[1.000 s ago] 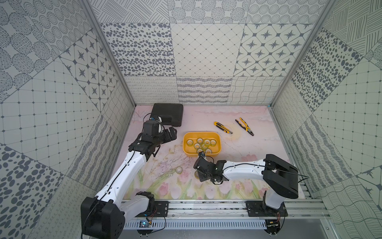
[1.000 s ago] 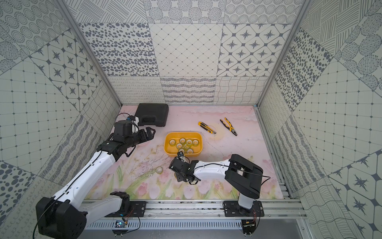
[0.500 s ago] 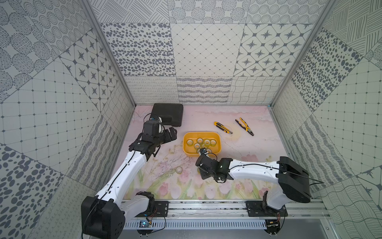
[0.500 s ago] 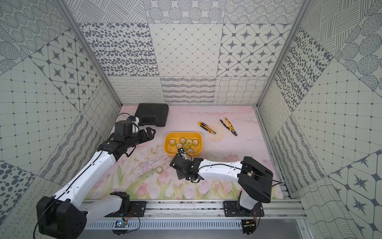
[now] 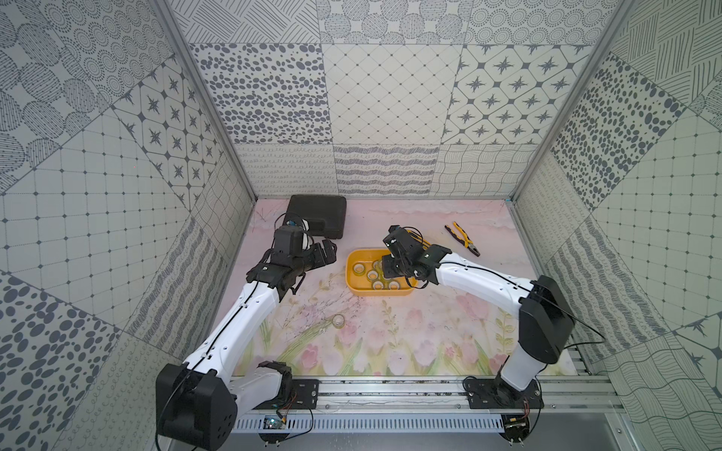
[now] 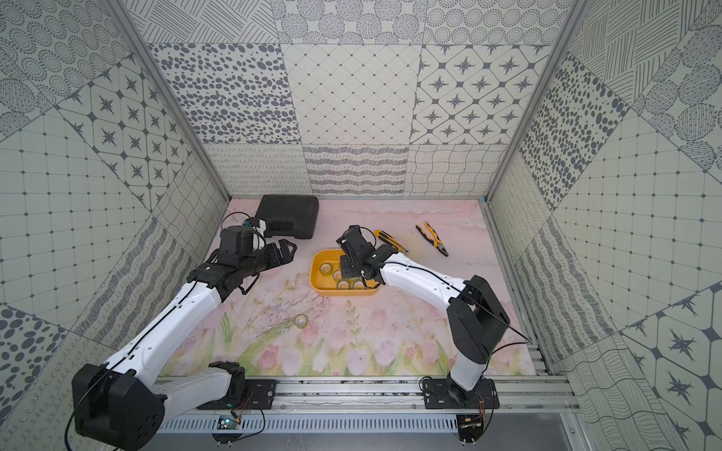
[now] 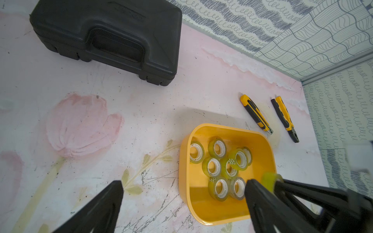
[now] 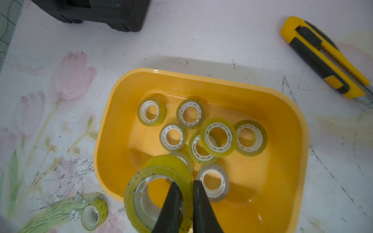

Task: Put the transparent tape into the storage box
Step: Place the tape in the storage box.

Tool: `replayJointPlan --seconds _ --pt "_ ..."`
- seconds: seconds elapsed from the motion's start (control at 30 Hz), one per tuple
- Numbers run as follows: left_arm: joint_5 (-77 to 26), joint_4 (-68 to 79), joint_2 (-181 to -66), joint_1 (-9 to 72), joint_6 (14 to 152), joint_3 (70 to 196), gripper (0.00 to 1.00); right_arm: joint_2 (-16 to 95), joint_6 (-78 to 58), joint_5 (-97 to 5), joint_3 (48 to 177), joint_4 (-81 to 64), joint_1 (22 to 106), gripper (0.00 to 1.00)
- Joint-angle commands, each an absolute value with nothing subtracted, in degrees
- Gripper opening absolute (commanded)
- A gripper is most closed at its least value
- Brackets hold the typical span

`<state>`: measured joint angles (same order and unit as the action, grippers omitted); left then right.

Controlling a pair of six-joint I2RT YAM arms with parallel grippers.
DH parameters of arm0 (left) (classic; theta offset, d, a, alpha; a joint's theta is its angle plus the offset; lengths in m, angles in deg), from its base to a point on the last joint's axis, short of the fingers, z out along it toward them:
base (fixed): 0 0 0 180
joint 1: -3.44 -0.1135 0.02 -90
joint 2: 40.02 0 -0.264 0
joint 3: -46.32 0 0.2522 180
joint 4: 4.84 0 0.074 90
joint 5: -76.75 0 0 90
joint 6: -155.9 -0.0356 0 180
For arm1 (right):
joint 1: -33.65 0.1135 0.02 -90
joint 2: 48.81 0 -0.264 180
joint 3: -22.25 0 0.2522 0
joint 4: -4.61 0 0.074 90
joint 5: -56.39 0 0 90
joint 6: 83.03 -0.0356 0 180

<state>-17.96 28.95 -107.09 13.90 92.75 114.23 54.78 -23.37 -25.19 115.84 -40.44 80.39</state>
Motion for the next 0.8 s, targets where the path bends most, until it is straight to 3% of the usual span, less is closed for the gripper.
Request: replayJointPlan --seconds 0.0,0.33,0.43,0.57,0.77 --pt "-18.6 27.9 -105.9 14.4 92.1 114.2 0.99 61.4 -20.4 -28.1 121.5 -40.3 80.4 0.0" --pt "-19.2 27.8 -106.2 14.3 93.0 115.0 0.99 75.9 -21.2 -26.9 134.8 -40.2 76.7 0.01" --pt "-21.5 26.5 -106.9 14.3 93.4 114.7 0.99 77.8 -20.8 -26.1 136.8 -40.5 76.2 0.12" --pt "-19.6 29.7 -108.5 14.3 92.9 116.3 0.99 77.5 -21.1 -27.0 137.3 -40.6 75.8 0.42" --pt "-18.0 32.2 -109.2 14.3 93.5 116.7 0.99 68.2 -21.2 -28.5 132.0 -40.5 75.8 0.53"
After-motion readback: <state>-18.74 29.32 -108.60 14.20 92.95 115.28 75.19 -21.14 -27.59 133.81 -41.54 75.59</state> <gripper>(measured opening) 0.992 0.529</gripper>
